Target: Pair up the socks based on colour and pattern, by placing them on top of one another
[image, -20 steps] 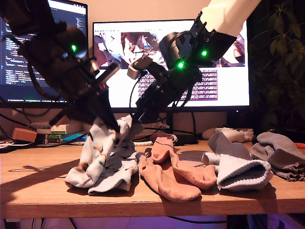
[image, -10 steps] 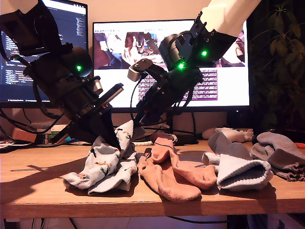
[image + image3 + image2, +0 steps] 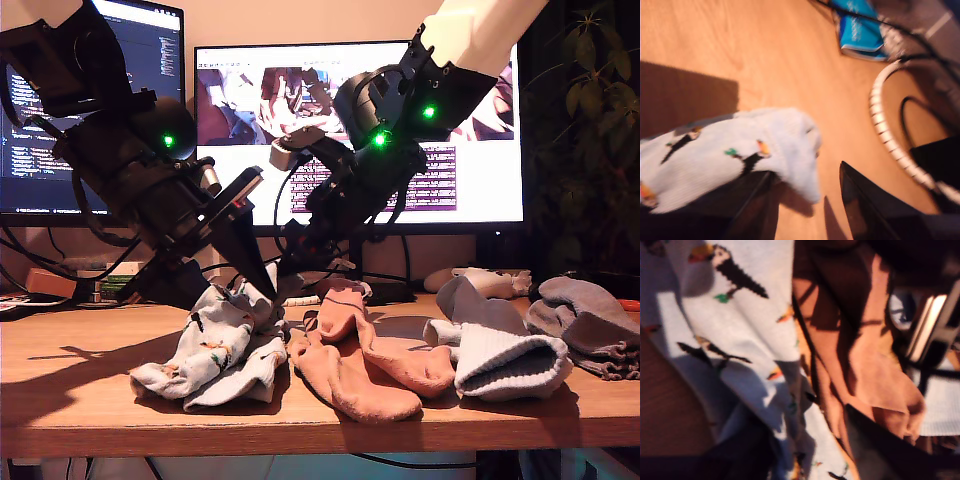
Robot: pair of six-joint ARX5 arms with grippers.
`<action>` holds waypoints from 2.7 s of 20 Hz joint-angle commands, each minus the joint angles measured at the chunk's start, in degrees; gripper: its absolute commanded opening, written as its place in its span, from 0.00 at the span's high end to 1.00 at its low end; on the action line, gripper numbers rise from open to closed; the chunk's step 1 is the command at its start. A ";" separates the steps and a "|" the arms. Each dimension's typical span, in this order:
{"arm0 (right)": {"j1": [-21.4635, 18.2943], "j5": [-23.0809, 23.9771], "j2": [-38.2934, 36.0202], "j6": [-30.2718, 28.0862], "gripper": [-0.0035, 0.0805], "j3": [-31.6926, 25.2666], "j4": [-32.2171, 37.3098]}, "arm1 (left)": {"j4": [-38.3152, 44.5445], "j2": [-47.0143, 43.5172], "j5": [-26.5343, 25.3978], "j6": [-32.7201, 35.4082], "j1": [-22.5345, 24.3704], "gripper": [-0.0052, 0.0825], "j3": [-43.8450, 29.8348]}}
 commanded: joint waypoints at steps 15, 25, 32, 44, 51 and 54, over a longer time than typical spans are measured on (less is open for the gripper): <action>-1.77 0.07 -6.82 1.60 0.51 0.72 -8.76 | -9.84 -0.24 -9.14 9.18 1.40 0.35 6.19; -1.77 1.62 -14.03 12.98 0.68 0.83 -23.76 | -26.01 -0.24 -17.94 17.09 1.77 0.70 18.93; -1.75 13.33 -20.83 32.61 0.96 0.83 -26.08 | -18.80 -3.58 -23.10 19.93 2.25 0.96 19.76; -8.68 22.12 -36.41 42.82 0.97 -18.56 -7.85 | 5.57 -30.40 -23.69 20.04 8.13 0.96 -8.24; -12.79 19.12 -57.20 41.62 0.97 -41.09 6.21 | 13.99 -46.47 -22.75 20.02 10.10 0.96 -22.29; -12.87 18.71 -66.51 40.94 0.97 -48.04 6.47 | 15.74 -53.66 -22.38 20.02 10.10 0.96 -27.58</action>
